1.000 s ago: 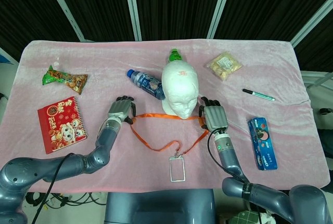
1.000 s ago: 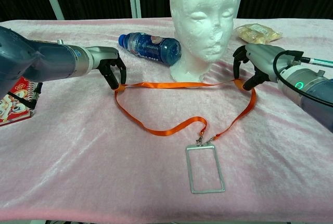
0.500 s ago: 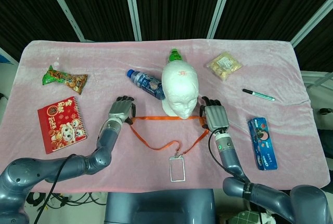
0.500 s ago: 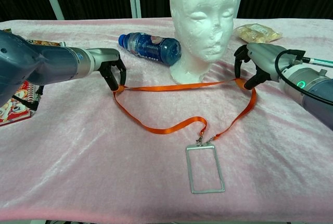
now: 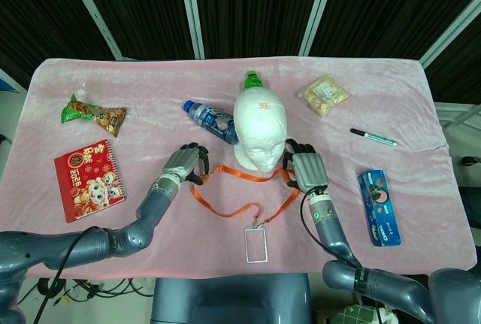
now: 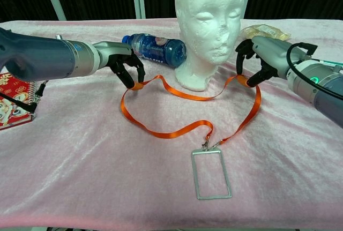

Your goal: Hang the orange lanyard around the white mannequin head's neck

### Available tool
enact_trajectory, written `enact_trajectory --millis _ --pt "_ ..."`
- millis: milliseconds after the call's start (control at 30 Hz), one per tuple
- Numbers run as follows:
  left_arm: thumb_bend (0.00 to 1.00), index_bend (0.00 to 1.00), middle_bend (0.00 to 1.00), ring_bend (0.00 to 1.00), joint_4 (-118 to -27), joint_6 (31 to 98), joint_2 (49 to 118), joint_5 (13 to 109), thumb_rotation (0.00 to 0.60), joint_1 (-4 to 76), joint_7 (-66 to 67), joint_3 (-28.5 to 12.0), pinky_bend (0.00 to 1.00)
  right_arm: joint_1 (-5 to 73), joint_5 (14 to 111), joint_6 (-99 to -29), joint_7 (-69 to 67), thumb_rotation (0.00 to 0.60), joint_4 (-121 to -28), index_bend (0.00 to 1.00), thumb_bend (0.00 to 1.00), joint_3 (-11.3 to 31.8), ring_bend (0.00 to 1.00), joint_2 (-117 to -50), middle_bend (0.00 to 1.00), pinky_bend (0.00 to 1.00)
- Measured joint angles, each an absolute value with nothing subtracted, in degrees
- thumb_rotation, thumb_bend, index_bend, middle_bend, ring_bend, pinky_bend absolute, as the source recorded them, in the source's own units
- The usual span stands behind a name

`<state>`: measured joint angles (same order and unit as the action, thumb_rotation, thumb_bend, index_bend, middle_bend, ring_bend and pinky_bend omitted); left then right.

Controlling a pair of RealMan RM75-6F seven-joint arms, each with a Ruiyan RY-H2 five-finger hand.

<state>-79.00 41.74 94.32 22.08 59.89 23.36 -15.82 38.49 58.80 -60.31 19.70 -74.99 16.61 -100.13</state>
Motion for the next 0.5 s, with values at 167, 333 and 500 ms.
enact_trajectory --millis 167,333,500 --pt "0.46 0.62 0.18 0.00 -86.4 41.1 89.8 28.0 0.600 57.6 19.9 -16.2 0.00 37.2 60.6 -62.7 19.5 0.600 -80.7 0.77 0.34 16.3 0.23 -96.8 0.16 0.19" --pt "0.46 0.63 0.18 0.00 -92.3 42.1 85.9 34.2 0.600 55.2 17.0 -16.4 0.00 34.9 63.5 -66.3 18.8 0.600 -88.4 0.77 0.34 15.9 0.23 -92.0 0.16 0.19" --pt "0.46 0.63 0.19 0.00 -97.5 43.7 81.9 40.2 0.600 53.0 13.5 -17.0 0.00 32.5 65.5 -69.3 17.9 0.600 -96.3 0.77 0.34 15.9 0.23 -86.2 0.16 0.19"
